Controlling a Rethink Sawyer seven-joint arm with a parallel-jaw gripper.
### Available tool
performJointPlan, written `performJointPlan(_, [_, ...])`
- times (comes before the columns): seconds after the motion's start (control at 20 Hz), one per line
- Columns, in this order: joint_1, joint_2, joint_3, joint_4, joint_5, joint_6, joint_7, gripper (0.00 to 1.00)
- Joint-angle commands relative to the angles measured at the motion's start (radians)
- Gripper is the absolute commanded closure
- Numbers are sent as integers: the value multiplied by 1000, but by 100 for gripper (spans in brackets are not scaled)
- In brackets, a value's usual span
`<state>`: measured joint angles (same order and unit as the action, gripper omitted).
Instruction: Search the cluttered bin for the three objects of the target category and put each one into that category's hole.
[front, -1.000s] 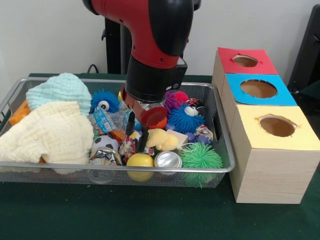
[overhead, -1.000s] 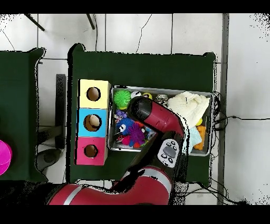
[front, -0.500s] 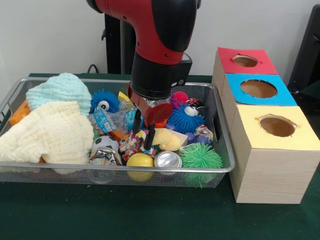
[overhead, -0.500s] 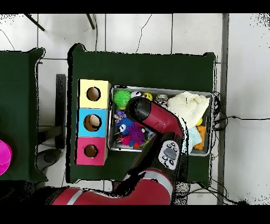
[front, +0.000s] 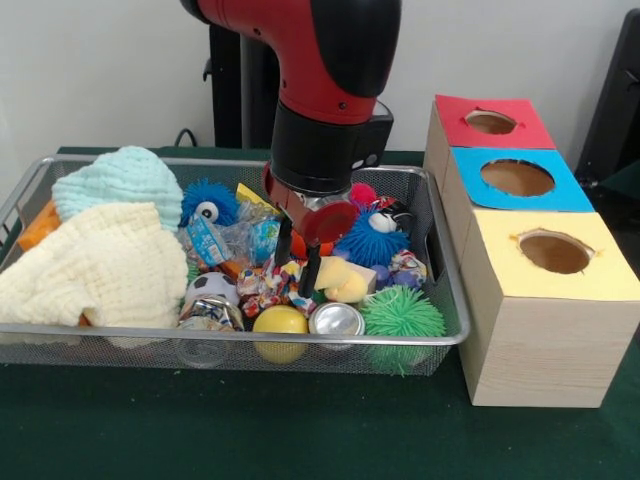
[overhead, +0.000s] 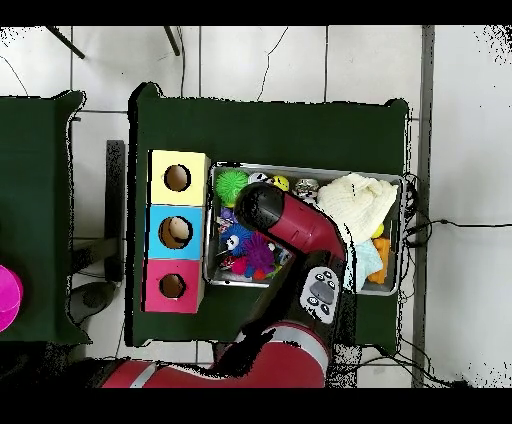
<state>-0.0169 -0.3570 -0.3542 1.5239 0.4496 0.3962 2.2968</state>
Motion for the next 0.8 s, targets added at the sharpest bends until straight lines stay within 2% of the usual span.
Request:
performJointPlan(0.05, [-34,-8,153,64,-1,58,90,0])
performJointPlan(0.4, [-45,-24,167,72,-7,60,79,0])
performJointPlan(0.55, [12,-42,106,62,-11,122,130,0])
performJointPlan(0.8, [19,-51,103,65,-7,134,134,0])
